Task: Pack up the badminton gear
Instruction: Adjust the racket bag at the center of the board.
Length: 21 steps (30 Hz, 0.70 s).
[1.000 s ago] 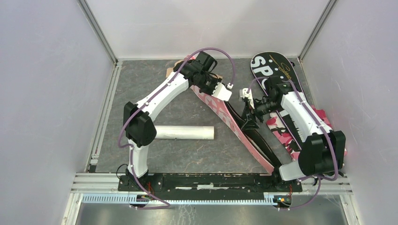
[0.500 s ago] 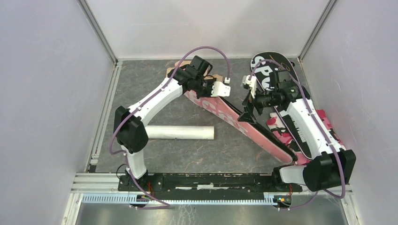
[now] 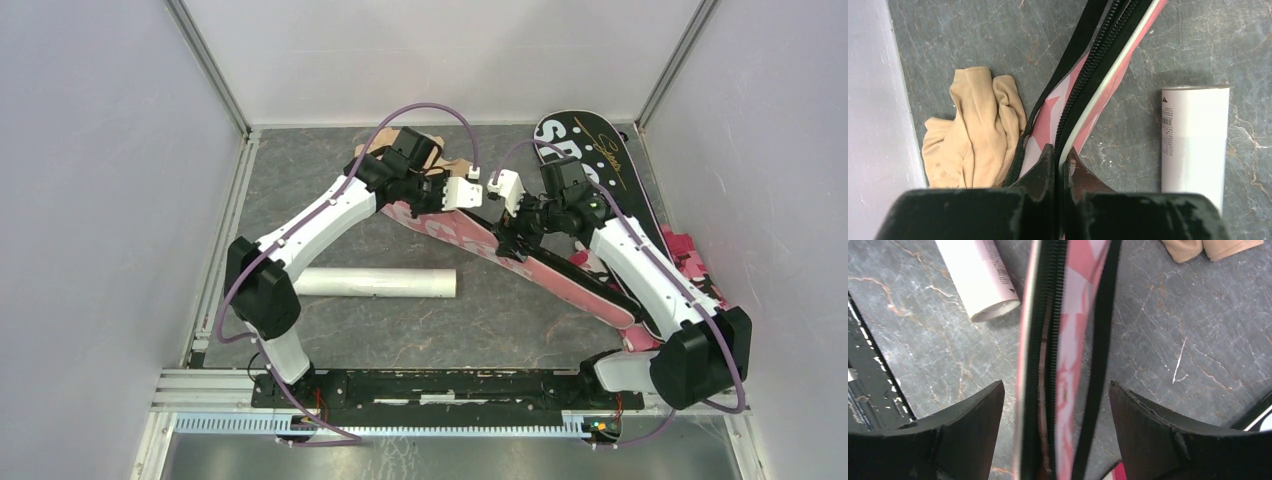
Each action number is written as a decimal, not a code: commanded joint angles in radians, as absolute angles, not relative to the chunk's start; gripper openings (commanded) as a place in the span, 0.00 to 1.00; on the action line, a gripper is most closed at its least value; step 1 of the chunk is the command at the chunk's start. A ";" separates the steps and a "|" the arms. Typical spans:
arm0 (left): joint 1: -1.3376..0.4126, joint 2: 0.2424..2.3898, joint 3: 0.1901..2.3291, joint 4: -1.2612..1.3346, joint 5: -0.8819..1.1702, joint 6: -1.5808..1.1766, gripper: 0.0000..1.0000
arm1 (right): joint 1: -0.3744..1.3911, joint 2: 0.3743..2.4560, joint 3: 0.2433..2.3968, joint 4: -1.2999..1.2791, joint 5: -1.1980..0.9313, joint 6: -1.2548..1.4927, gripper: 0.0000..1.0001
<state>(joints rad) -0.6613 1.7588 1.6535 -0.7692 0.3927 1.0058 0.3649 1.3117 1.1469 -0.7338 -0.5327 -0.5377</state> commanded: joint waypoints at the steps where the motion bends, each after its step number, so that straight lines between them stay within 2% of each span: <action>1: -0.660 1.655 1.623 -0.681 0.427 0.952 0.02 | 0.375 1.342 1.169 -0.701 -0.477 -0.587 0.77; 9: -0.657 1.567 1.523 -0.571 0.395 0.872 0.03 | 0.394 1.393 1.184 -0.730 -0.513 -0.674 0.55; 11: -0.655 1.547 1.494 -0.537 0.388 0.846 0.03 | 0.397 1.406 1.204 -0.745 -0.510 -0.692 0.44; 15: -0.646 1.516 1.462 -0.519 0.384 0.814 0.06 | 0.398 1.420 1.278 -0.777 -0.485 -0.722 0.12; 17: -0.638 1.504 1.448 -0.519 0.391 0.802 0.09 | 0.397 1.424 1.309 -0.792 -0.465 -0.746 0.00; 21: -0.621 1.474 1.418 -0.518 0.412 0.800 0.18 | 0.397 1.445 1.349 -0.816 -0.420 -0.817 0.00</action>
